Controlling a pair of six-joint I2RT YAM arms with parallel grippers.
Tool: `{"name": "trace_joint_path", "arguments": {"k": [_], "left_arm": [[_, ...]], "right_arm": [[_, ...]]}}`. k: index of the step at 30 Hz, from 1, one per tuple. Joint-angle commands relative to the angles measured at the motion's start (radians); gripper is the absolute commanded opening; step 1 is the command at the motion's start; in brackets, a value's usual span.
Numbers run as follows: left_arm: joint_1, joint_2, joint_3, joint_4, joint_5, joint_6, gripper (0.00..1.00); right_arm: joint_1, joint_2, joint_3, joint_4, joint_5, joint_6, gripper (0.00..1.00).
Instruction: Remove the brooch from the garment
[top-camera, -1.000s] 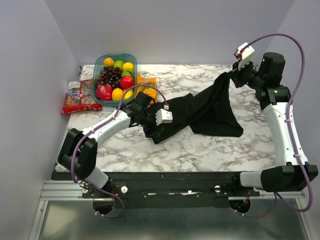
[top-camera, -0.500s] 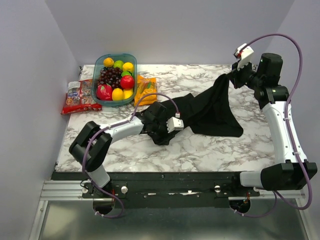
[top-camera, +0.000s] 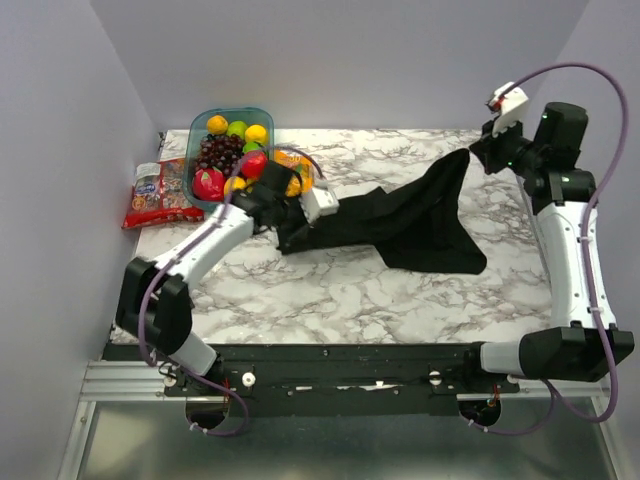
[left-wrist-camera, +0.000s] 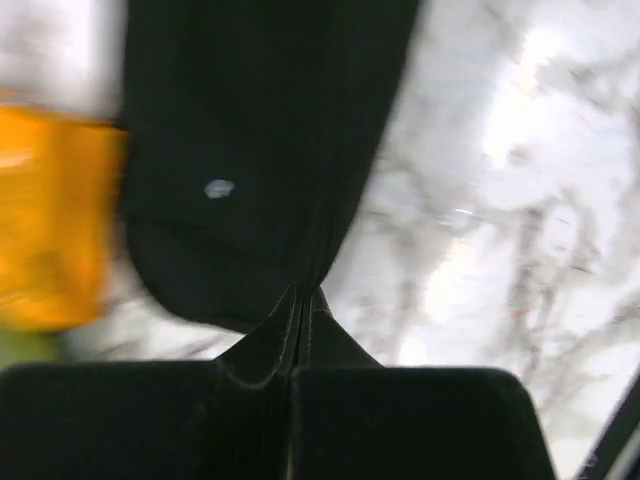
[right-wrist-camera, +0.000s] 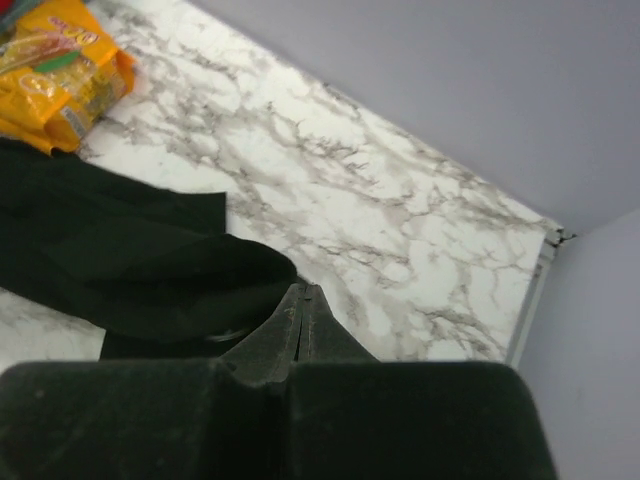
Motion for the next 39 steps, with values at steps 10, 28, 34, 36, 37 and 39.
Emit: {"name": "trace_joint_path", "arguments": {"k": [10,28,34,36,37,39], "left_arm": [[0.107,-0.058,0.949,-0.482,-0.032,0.210,0.00],[0.081,-0.293,0.241,-0.346,-0.203,0.044,0.00],[0.085,-0.253,0.254,-0.332,-0.229,-0.020,0.00],[0.094,-0.245,0.270,-0.332,-0.220,-0.034,0.00],[0.099,-0.236,0.274,-0.341,-0.217,-0.042,0.00],[0.110,-0.227,0.294,-0.352,-0.207,-0.060,0.00]], "right_arm": [[-0.133,0.043,0.517,-0.175,-0.323,-0.050,0.00],[0.316,0.017,-0.555,-0.101,-0.298,-0.611,0.59],[0.553,0.102,-0.659,0.092,-0.194,-0.687,0.60],[0.601,0.100,-0.705,0.211,-0.141,-0.718,0.61],[0.638,0.102,-0.749,0.244,-0.130,-0.756,0.61],[0.670,0.117,-0.780,0.325,-0.090,-0.792,0.62]]}}
